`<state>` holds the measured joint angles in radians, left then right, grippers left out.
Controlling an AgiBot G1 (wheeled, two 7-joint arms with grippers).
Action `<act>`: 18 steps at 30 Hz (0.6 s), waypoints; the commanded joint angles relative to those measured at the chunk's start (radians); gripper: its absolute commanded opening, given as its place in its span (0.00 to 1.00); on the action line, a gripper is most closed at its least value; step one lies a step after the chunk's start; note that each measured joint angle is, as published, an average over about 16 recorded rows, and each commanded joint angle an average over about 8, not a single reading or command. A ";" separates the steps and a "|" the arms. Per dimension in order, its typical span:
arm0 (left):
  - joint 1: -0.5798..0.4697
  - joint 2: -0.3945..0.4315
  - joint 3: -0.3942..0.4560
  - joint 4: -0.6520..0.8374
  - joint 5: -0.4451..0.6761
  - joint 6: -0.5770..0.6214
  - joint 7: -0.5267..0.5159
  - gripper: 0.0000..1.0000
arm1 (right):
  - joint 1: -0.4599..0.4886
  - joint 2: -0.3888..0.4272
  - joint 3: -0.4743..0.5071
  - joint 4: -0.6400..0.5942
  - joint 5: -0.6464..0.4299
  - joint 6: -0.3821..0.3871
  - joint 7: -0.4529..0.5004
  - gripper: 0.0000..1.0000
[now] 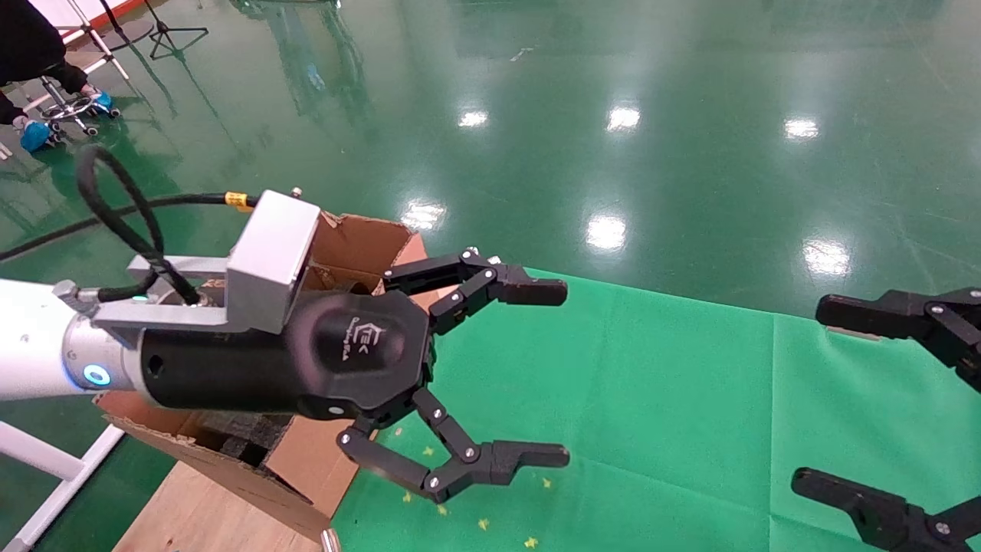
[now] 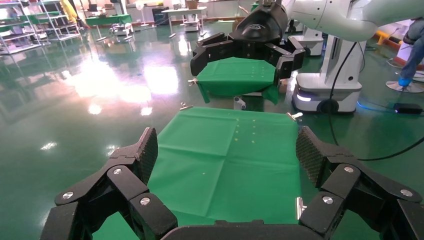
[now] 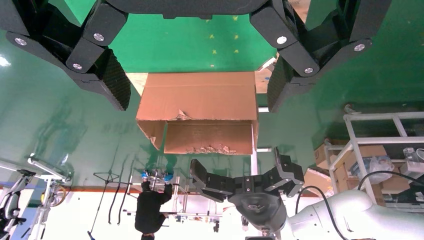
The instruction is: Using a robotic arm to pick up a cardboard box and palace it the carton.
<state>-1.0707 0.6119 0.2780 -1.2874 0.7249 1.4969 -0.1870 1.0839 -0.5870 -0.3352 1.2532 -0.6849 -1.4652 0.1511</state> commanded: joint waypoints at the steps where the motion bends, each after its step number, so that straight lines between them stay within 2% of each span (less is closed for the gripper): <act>1: -0.001 0.000 0.000 0.002 0.002 0.000 0.000 1.00 | 0.000 0.000 0.000 0.000 0.000 0.000 0.000 1.00; 18: -0.005 -0.001 0.002 0.005 0.008 -0.002 -0.001 1.00 | 0.000 0.000 0.000 0.000 0.000 0.000 0.000 1.00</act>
<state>-1.0757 0.6109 0.2797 -1.2822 0.7324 1.4950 -0.1884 1.0839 -0.5870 -0.3352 1.2532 -0.6849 -1.4652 0.1510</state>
